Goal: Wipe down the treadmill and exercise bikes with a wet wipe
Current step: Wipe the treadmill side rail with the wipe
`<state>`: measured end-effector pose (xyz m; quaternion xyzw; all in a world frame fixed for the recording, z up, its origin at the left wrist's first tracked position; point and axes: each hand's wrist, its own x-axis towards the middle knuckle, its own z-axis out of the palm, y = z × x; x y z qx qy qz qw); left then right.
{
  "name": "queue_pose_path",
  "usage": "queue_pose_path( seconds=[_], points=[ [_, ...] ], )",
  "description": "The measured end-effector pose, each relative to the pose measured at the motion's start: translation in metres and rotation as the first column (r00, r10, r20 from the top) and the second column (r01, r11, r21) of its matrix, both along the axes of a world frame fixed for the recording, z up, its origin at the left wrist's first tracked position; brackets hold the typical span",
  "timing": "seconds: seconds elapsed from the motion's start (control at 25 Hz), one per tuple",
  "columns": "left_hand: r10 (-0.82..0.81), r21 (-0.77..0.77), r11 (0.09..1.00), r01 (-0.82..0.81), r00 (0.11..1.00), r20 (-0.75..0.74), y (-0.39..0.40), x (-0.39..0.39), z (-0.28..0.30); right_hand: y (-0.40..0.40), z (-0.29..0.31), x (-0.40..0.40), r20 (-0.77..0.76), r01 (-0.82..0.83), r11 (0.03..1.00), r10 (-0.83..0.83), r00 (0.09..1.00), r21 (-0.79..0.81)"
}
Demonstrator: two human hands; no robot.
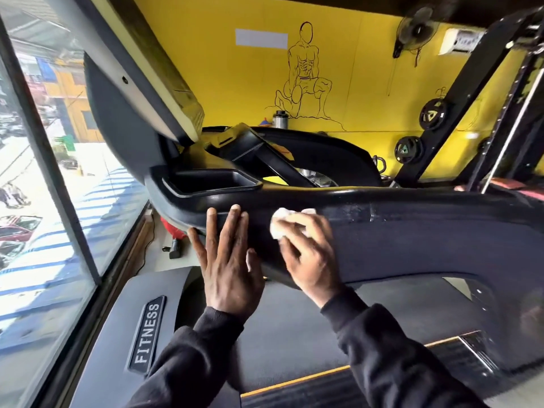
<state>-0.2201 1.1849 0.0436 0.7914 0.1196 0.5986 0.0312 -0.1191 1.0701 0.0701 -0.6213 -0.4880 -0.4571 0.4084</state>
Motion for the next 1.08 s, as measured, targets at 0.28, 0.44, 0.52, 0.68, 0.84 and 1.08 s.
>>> queue_pose_path(
  seconds=[0.28, 0.44, 0.52, 0.68, 0.84, 1.08],
  points=[
    [-0.019, 0.050, 0.998, 0.025, 0.994, -0.103, -0.040, 0.031, -0.005, -0.007, -0.002, 0.001, -0.095, -0.006, 0.999, 0.011, 0.995, 0.045],
    [0.025, 0.081, 0.997, -0.010, 0.984, -0.176, -0.048, 0.037, -0.008, -0.058, -0.003, 0.055, -0.141, 0.163, 0.971, -0.139, 0.980, 0.177],
    [0.052, 0.103, 0.994, -0.030, 0.975, -0.215, -0.054, 0.042, -0.005, -0.053, -0.002, 0.059, -0.209, 0.227, 0.951, -0.183, 0.961, 0.210],
    [0.085, 0.136, 0.990, -0.049, 0.959, -0.270, -0.061, 0.055, 0.002, -0.039, -0.019, 0.039, -0.016, -0.012, 1.000, 0.012, 1.000, -0.019],
    [0.101, 0.161, 0.986, -0.050, 0.941, -0.323, -0.069, 0.061, 0.005, -0.065, -0.013, 0.068, -0.151, 0.156, 0.979, -0.135, 0.979, 0.135],
    [0.073, 0.165, 0.986, -0.019, 0.941, -0.330, -0.075, 0.069, 0.004, -0.069, -0.020, 0.068, -0.005, 0.015, 0.997, -0.015, 1.000, -0.071]
  ],
)
